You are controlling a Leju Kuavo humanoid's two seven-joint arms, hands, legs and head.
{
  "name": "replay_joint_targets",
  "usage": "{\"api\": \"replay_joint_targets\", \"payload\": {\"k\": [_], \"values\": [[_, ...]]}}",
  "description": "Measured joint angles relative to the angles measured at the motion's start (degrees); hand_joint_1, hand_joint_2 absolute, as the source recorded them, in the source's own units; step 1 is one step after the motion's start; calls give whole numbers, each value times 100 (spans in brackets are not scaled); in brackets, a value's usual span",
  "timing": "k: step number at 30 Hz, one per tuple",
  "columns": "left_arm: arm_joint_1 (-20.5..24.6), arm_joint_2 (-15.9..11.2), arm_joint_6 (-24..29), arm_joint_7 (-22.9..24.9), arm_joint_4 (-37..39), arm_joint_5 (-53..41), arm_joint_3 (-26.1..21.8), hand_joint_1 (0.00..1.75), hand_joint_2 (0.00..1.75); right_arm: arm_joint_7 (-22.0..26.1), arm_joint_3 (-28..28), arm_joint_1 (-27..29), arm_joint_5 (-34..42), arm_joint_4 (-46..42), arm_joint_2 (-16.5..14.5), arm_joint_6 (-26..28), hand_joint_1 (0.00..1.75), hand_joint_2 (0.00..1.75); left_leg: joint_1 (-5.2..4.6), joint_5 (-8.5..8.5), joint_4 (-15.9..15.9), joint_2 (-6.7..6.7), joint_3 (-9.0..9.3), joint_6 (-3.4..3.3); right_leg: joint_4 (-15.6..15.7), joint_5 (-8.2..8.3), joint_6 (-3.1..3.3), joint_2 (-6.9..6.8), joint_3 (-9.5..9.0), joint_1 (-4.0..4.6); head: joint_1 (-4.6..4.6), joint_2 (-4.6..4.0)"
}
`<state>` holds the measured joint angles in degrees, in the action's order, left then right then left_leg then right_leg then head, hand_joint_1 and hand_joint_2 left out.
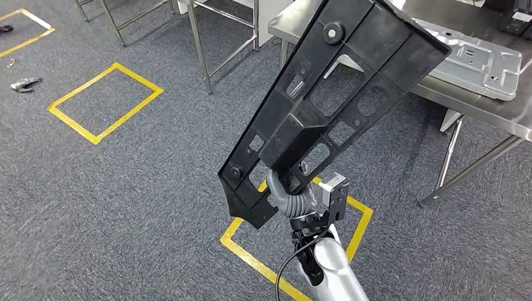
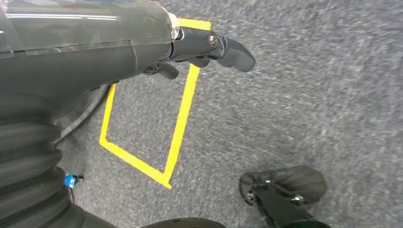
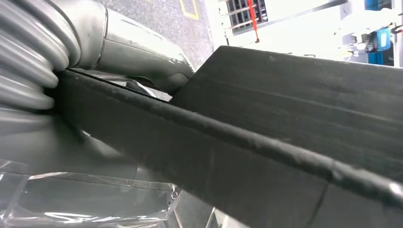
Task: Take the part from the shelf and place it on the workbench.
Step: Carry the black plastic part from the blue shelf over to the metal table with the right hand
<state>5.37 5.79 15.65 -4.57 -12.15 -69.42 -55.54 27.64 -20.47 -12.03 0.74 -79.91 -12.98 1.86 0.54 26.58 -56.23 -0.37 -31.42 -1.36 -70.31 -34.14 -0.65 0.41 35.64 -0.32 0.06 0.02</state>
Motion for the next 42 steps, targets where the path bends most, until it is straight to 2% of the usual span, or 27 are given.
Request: {"api": "replay_joint_targets", "payload": {"k": [1,2,3,4,6,7,8,11,12,14,16,17,18,19,21,23,26,28,29,31,32,33,34,36,37,39,42], "values": [[-5,0,2,0,0,0,0,0,175,-1,1,10,1,9,4,1,175,175,-2,50,10,-3,76,-3,-224,-88,-2,-1,230,0,0,0],[-12,-1,4,1,0,0,-1,0,175,-1,1,21,1,19,8,1,175,175,-4,112,14,-8,162,-1,-289,-97,-1,-2,390,0,0,-1],[-19,-1,7,2,0,-1,-1,0,175,-1,1,26,2,26,10,2,175,175,-7,178,15,-14,260,3,-180,9,8,-3,465,1,1,-1],[-24,-1,9,3,0,-1,-2,0,175,-1,1,25,2,29,11,2,175,175,-12,248,16,-19,368,10,93,243,28,-4,459,7,1,-1],[-29,8,10,4,3,-2,-2,0,175,1,3,17,2,33,13,2,175,175,-23,390,21,-31,541,37,765,894,105,-6,373,41,-7,-2],[-22,12,10,5,5,-2,-2,0,175,2,6,15,2,35,13,0,175,175,-26,457,22,-36,592,64,985,1113,138,-8,339,64,-16,-2],[-14,16,10,8,7,-3,-3,0,175,1,9,15,2,37,12,-3,175,175,-26,500,16,-39,639,96,1101,1222,165,-7,322,85,-25,-2],[17,13,12,13,7,-3,-3,0,175,6,13,-9,8,30,-6,-15,175,175,-19,509,-115,-22,693,189,1194,1145,240,7,194,80,-35,-1],[22,12,13,13,7,-2,-2,0,175,12,14,-25,13,28,-15,-20,175,175,-15,521,-279,-15,623,208,1225,1117,275,9,129,65,-42,-1],[30,12,13,12,7,-2,-2,0,175,17,15,-47,20,31,-31,-32,175,175,3,713,-912,-6,267,252,1261,1053,321,7,20,55,-51,-1],[30,13,13,4,7,2,-3,0,175,21,13,-50,25,48,-37,-48,175,175,21,1003,-1544,-4,-216,303,1261,971,333,7,-55,60,-54,-2],[34,12,13,-2,7,4,-4,0,175,28,12,-48,34,58,-37,-56,175,175,26,1042,-1655,-1,-376,316,1257,930,329,9,-97,61,-55,-2],[40,11,13,-7,7,4,-4,0,175,47,11,-47,48,66,-37,-65,175,175,30,936,-1572,1,-447,319,1249,884,321,12,-149,58,-55,-2],[45,9,15,-10,7,4,-5,0,175,74,10,-48,63,71,-37,-72,175,175,34,728,-1356,2,-445,320,1240,840,309,14,-203,54,-55,-2],[30,3,19,-5,7,-1,-4,0,175,161,8,-45,82,56,-36,-86,175,175,36,172,-663,3,-291,318,1217,742,268,20,-317,43,-54,-2],[9,-1,19,-4,8,-9,-4,0,175,258,-5,-28,64,-30,-33,-118,175,175,7,-42,-248,11,-207,265,1194,686,209,27,-338,46,-70,-1],[-15,-4,11,3,9,-32,-5,0,175,344,-73,28,-55,-297,-21,-214,175,175,3,-55,-200,12,-222,134,1173,636,116,26,-306,57,-79,0],[-12,-5,2,5,9,-49,-5,0,175,375,-129,58,-148,-513,-1,-284,175,175,27,-56,-163,14,-182,73,936,479,57,17,-212,50,-63,-1],[-5,-4,-4,6,9,-55,-4,0,175,391,-156,75,-189,-610,12,-315,175,175,31,-50,-149,17,-162,46,679,344,32,12,-89,39,-56,-1],[6,-4,-16,8,9,-58,-4,0,175,420,-219,135,-274,-779,53,-384,175,175,27,-19,-147,18,-136,10,-98,43,-4,6,341,21,-47,-1],[6,-4,-22,9,9,-60,-4,0,175,427,-251,176,-312,-847,76,-414,175,175,25,-1,-148,17,-120,4,-373,-4,-15,3,520,10,-47,-1],[4,-4,-28,11,9,-62,-4,0,175,431,-287,212,-355,-919,101,-447,175,175,23,21,-149,15,-97,4,-482,50,-23,-1,625,0,-48,-1],[4,-4,-32,13,9,-64,-4,0,175,434,-321,234,-389,-981,120,-475,175,175,23,44,-150,11,-66,10,-331,227,-21,-5,594,-6,-48,-1],[9,-1,-40,13,9,-71,-3,0,175,448,-397,243,-456,-1118,147,-528,175,175,21,99,-148,4,11,38,446,687,7,-13,264,-5,-47,-2],[17,1,-43,13,9,-75,-3,0,175,458,-435,239,-486,-1187,155,-552,175,175,14,126,-151,2,38,62,806,828,25,-15,100,9,-47,-2],[37,4,-49,13,9,-86,-2,0,175,474,-514,235,-529,-1309,167,-586,175,175,5,162,-139,2,61,121,1127,870,62,-10,-46,43,-49,-1],[80,2,-54,16,8,-112,-1,0,175,475,-612,232,-558,-1466,182,-601,175,175,3,224,-144,9,83,211,1200,858,144,-1,-100,25,-51,-1]]}}
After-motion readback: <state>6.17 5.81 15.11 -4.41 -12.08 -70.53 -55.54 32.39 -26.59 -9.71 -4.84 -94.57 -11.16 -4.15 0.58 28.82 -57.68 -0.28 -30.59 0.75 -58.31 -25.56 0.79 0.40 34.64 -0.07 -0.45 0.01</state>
